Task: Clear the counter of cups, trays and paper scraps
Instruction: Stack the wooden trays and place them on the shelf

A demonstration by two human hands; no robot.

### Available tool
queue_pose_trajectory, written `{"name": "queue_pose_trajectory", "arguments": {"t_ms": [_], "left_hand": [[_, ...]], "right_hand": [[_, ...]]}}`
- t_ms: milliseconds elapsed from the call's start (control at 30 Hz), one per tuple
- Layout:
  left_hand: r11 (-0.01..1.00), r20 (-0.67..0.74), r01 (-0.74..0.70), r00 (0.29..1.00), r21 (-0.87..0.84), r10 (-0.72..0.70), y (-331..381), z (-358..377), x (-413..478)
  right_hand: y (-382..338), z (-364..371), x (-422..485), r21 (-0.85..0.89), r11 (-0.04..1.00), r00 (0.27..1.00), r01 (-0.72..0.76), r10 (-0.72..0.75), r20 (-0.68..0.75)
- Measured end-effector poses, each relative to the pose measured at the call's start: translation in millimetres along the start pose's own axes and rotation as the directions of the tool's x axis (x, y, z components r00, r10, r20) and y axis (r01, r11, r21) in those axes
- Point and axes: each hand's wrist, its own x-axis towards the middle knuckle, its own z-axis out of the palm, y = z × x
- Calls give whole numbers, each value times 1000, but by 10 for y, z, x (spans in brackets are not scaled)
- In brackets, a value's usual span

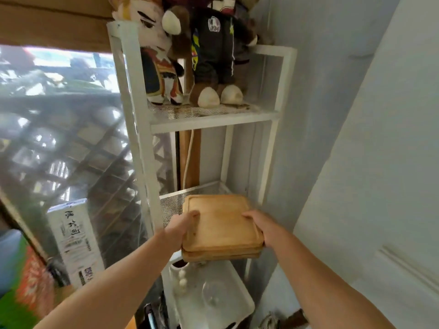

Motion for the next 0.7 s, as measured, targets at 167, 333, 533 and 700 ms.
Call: {"name": "queue_pose_trajectory", "arguments": {"t_ms": [167, 333, 533, 700], "left_hand": [[997, -99, 49, 994, -58, -55, -77, 58, 169], [996, -270, -7, 962, 89, 31, -10, 198, 309], [962, -330, -76, 930, 261, 163, 107, 244, 465], [960, -374, -42, 916, 277, 148, 132, 181, 570]], "right_hand": [[-81, 90, 393, -81, 996, 995, -29, 37, 95], [-250, 87, 757, -112, 993, 984, -36, 55, 167], [-429, 187, 984, -123, 991, 974, -58, 83, 212], [-537, 306, 1059, -178, 984, 962, -14, 62, 265]]}}
